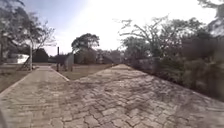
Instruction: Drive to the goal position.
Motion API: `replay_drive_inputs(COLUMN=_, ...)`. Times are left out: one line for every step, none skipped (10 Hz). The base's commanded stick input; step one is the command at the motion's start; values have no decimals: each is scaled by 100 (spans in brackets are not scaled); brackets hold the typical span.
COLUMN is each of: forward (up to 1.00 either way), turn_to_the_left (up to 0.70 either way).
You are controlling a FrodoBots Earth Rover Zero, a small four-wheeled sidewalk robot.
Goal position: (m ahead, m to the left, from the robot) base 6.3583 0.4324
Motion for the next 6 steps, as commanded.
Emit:
replay_drive_inputs(forward=85, turn_to_the_left=0)
replay_drive_inputs(forward=85, turn_to_the_left=0)
replay_drive_inputs(forward=85, turn_to_the_left=0)
replay_drive_inputs(forward=85, turn_to_the_left=0)
replay_drive_inputs(forward=85, turn_to_the_left=0)
replay_drive_inputs(forward=85, turn_to_the_left=0)
